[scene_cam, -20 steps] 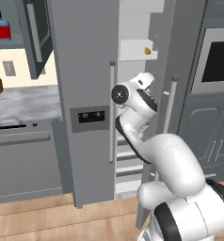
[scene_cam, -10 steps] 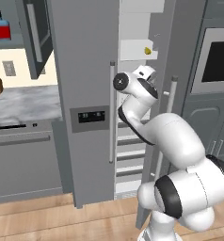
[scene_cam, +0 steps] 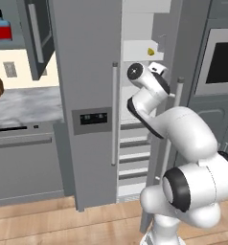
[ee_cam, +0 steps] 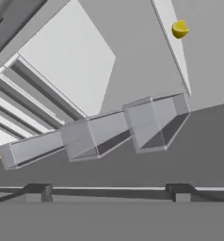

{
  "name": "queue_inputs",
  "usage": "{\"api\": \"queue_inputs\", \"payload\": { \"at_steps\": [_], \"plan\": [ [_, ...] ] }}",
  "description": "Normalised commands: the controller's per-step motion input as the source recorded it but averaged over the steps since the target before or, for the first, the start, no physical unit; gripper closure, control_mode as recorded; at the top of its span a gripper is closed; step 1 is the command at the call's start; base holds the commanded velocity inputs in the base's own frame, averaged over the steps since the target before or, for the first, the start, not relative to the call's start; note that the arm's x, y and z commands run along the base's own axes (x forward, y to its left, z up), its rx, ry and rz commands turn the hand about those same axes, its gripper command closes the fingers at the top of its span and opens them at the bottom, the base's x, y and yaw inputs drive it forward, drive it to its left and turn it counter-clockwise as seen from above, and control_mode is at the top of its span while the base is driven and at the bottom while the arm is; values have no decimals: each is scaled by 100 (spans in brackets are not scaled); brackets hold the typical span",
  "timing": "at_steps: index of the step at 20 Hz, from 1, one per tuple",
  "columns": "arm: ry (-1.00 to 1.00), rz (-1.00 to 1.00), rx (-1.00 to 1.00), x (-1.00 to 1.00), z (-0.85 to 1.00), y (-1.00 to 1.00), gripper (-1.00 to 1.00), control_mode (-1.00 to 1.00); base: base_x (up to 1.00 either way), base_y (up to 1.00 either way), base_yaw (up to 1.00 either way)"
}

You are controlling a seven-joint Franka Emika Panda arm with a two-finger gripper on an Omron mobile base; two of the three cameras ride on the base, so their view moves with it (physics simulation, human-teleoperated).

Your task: There is a bowl on the dining counter. Grab a lemon wedge from the fridge and place it in the bowl. Then get the liquor bottle and glass cup from the cabinet and place them next to the bowl.

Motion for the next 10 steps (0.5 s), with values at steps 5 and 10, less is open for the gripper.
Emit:
{"api": "queue_inputs", "payload": {
  "at_steps": [5,10],
  "plan": [
    [7,-6,0,-31,0,-95,-100,-100,0,0,0],
    [7,-4,0,-21,0,-100,-100,-100,0,0,0]
  ]
}}
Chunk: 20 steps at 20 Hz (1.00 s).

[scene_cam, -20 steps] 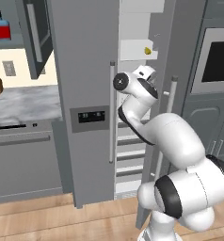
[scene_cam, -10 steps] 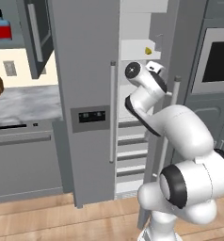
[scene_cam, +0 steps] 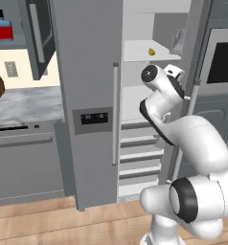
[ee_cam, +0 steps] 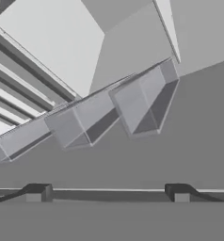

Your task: There is a bowl on the dining counter. Grab a lemon wedge from the fridge and place it in the bowl. Then get the liquor bottle and glass cup from the cabinet and place them next to the bowl.

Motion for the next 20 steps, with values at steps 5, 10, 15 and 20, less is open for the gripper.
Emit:
{"api": "queue_inputs", "payload": {
  "at_steps": [5,10,15,20],
  "plan": [
    [7,-5,0,-2,3,-100,-100,-100,0,0,0],
    [6,-3,0,0,6,-100,-100,-100,0,0,0],
    [7,-2,0,3,10,-99,-100,-100,0,0,0],
    [12,0,0,19,13,-98,-100,-100,0,0,0]
  ]
}}
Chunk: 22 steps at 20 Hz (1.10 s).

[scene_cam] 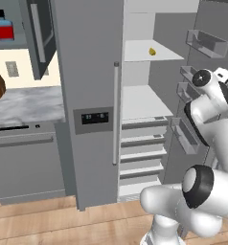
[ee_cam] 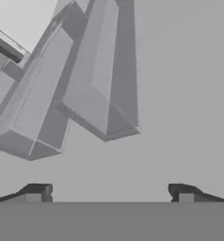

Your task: There is a bowl on the dining counter. Grab a lemon wedge from the fridge and place it in the bowl. Then get the liquor bottle and glass cup from the cabinet and place them next to the bowl.

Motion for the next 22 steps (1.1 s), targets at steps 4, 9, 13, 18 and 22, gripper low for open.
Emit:
{"api": "queue_inputs", "payload": {
  "at_steps": [4,9,13,18,22],
  "plan": [
    [14,0,0,29,9,-95,-100,-100,0,0,0],
    [6,0,4,16,6,-65,-100,-100,0,0,0],
    [-6,10,6,-45,0,-9,-100,-100,0,0,0],
    [-3,3,9,-61,0,40,-100,-100,0,0,0],
    [-2,0,16,-46,7,81,-100,-100,0,0,0]
  ]
}}
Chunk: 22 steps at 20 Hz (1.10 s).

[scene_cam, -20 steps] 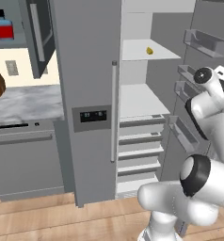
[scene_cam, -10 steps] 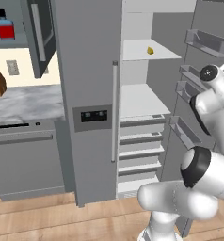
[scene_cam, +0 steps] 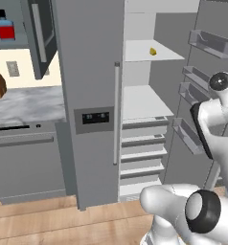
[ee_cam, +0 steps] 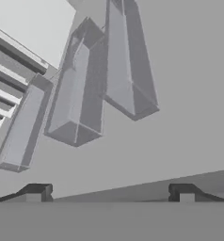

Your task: There is a bowl on the dining counter. Grab a lemon wedge from the fridge and place it in the bowl. Then get the liquor bottle and glass cup from the cabinet and place them next to the bowl.

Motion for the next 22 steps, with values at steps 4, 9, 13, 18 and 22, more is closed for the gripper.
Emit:
{"api": "queue_inputs", "payload": {
  "at_steps": [4,9,13,18,22],
  "plan": [
    [0,0,18,-39,17,89,-100,-100,0,0,0],
    [-3,1,27,-47,11,77,-100,-100,0,0,0],
    [-4,11,32,-56,-1,56,-100,-100,0,0,0],
    [-1,3,26,-52,-7,59,-100,-100,0,0,0],
    [0,0,16,-45,-2,72,-100,-100,0,0,0]
  ]
}}
